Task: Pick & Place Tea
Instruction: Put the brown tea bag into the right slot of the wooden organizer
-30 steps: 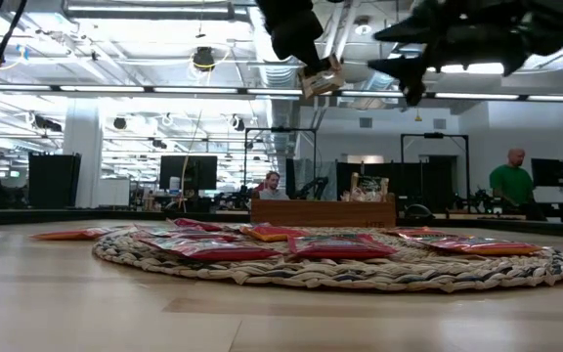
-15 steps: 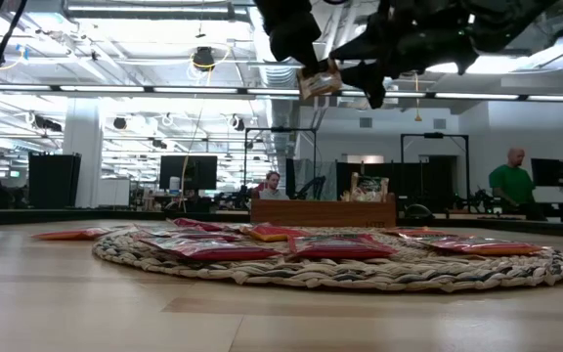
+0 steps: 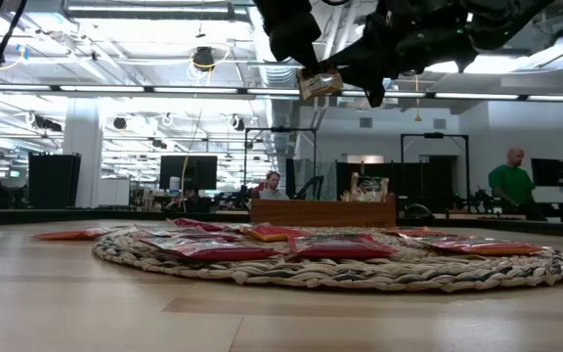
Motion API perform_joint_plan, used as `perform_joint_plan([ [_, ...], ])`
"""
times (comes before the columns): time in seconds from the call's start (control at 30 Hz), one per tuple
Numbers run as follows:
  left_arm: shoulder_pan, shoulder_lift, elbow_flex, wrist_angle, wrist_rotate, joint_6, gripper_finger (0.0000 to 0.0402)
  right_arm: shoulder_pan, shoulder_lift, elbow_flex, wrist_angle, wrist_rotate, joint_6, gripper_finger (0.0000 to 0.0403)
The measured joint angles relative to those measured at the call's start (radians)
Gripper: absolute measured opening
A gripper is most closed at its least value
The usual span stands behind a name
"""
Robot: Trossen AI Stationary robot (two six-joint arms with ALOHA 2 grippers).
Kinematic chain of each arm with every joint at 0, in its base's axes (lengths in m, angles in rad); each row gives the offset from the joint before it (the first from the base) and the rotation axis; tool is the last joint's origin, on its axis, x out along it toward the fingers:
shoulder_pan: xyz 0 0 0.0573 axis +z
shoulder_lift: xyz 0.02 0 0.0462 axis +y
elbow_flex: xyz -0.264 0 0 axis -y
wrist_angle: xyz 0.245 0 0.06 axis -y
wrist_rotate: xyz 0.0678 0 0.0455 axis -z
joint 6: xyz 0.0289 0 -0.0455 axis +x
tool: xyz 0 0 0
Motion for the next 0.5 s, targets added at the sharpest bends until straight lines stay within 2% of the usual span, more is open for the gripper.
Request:
perform_joint_plan([
  [0.3,0.0,0.0,0.0,0.027,0.019,-0.001,0.0,0.0,0.0,0.0,0.0,0.02,0.001,0.0094],
  [0.5,0.001,0.0,0.0,0.026,0.02,-0.001,0.0,0.0,0.0,0.0,0.0,0.018,0.001,0.0028],
])
